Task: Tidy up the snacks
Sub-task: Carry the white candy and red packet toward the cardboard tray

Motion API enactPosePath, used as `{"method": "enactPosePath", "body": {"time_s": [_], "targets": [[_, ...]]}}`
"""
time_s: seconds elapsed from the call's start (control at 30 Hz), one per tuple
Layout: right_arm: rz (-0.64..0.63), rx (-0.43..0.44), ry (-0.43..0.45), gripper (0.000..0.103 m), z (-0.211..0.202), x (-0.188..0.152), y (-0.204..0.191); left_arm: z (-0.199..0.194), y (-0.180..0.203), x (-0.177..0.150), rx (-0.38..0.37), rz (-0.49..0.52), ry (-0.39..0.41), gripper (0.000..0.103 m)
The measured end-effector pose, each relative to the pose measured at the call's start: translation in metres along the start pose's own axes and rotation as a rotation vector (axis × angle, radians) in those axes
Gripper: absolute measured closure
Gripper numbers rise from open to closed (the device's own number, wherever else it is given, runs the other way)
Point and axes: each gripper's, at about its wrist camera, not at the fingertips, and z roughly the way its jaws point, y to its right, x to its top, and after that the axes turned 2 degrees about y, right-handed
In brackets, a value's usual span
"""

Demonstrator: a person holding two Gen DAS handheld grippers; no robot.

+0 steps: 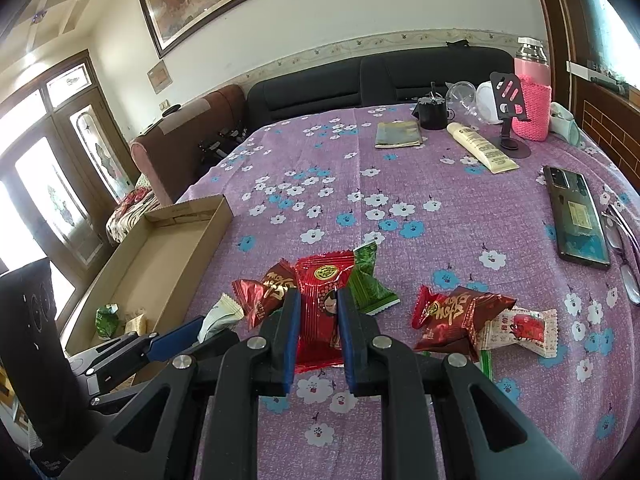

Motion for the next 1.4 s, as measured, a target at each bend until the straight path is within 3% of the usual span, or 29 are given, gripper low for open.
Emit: {"method": "enactPosePath", "body": {"time_s": [0.47,0.87,1.17,1.4], "targets": [[0.0,0.0,0.001,0.086,0.0,-0.001,0.0,-0.001,-0.002,0.001,0.003,-0.008,0.011,0.07],[-0.018,0.007,0.02,0.086,-0.003,0.0,-0.006,-0.024,-0.018,0.005,0.007,-0.077,0.058,0.07],[-0.121,0.048,0.059,0.085,-0.009,-0.011,-0.033,-0.064,-0.046,0.007,0.067,-0.12,0.145,0.07],[-0.145,0.079,0.058,0.085,-0.01,-0.014,-0.047,-0.088,-0.09,-0.007,0.137,-0.184,0.174,0.07]]}}
